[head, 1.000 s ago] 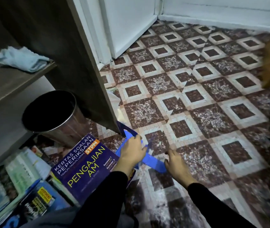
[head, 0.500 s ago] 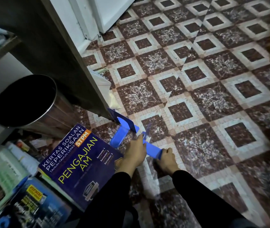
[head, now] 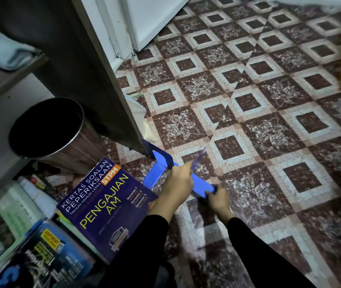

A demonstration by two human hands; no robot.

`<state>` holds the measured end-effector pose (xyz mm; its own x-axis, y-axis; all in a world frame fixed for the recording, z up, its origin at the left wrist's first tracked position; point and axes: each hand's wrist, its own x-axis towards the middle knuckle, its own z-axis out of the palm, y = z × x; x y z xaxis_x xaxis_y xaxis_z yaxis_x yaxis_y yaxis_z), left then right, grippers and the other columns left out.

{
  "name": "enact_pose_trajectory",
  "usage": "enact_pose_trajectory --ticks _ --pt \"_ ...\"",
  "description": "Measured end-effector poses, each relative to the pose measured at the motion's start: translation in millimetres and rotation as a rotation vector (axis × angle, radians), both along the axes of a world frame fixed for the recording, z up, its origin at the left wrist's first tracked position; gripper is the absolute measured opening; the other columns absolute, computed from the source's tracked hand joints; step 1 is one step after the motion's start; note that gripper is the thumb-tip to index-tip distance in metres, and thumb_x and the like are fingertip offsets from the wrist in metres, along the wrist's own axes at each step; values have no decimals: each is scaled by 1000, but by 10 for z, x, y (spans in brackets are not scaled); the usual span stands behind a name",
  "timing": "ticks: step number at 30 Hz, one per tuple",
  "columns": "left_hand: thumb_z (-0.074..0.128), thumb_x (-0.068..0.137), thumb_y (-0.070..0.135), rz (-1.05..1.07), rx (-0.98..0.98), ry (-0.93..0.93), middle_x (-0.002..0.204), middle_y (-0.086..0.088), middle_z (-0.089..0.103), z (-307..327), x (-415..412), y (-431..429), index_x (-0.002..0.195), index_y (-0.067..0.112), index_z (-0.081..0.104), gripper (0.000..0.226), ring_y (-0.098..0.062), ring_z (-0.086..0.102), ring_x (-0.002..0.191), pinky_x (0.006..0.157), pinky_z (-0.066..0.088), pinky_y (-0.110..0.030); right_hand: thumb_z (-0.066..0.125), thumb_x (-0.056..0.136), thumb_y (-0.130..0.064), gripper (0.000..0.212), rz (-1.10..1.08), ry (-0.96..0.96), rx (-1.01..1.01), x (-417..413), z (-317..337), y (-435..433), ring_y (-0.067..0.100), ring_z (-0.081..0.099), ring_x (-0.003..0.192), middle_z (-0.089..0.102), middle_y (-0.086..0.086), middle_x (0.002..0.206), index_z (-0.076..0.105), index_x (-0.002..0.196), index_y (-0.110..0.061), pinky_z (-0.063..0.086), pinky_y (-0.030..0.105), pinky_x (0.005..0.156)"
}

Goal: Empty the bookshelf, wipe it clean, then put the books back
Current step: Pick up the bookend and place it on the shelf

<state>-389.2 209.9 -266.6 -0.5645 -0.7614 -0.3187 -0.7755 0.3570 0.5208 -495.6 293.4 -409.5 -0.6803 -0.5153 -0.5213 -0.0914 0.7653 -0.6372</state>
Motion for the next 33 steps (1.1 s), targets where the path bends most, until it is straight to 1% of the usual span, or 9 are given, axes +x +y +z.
enact_pose_trajectory --ticks 4,8,10,13,16,21,24,29,33 --pt "37 99 9 15 -1 113 71 -9 51 343 -30 -12 115 11 55 24 -23 44 55 52 34 -33 67 79 5 30 -340 -182 -185 -141 303 -9 26 58 80 61 13 89 60 108 9 52 40 75" --pt "41 98 8 9 -88 242 69 -3 53 757 45 -5 97 15 55 16 -20 51 60 53 36 -30 60 83 13 22 -425 -319 -377 -199 725 -21 19 53 61 59 13 89 59 104 6 49 18 42" --pt "42 98 8 2 -108 265 73 -1 55 975 110 -20 98 15 56 16 -16 53 60 50 35 -21 59 84 12 22 -414 -328 -427 -195 935 -28 21 56 64 61 15 90 60 105 11 53 24 53" --pt "43 97 13 5 -148 275 80 -2 56 1284 254 -80 99 16 58 16 -17 52 65 57 37 -28 60 85 10 22 -388 -397 -476 -122 1268 -62 28 60 79 62 17 94 59 107 9 55 34 67" --pt "45 96 14 27 -227 264 70 -3 49 1594 477 -144 84 15 52 14 -25 48 68 61 31 -30 60 85 11 19 -326 -451 -535 53 1632 -124 29 60 79 62 12 85 59 102 2 55 41 73" --pt "50 93 16 126 -378 271 79 -13 62 2071 949 -208 90 13 59 10 -40 56 86 68 42 -39 58 86 10 14 -214 -514 -624 434 2092 -361 18 60 58 63 10 77 60 100 9 49 18 42" --pt "50 93 17 220 -466 305 92 -12 68 2337 1279 -227 106 16 65 20 -37 59 93 79 46 -41 58 87 9 10 -125 -570 -661 683 2346 -564 14 63 52 63 13 77 60 97 9 53 21 45" --pt "50 93 14 406 -519 359 86 -5 67 2667 1878 -243 103 14 67 20 -25 57 82 65 34 -27 58 87 8 12 30 -648 -686 1206 2694 -848 10 60 43 63 8 66 62 98 5 47 17 39" --pt "52 92 13 537 -566 409 82 2 66 2855 2347 -235 101 16 68 18 -19 57 87 66 35 -25 59 87 6 13 163 -680 -691 1659 2880 -1085 10 64 48 66 13 78 64 98 1 49 17 43"
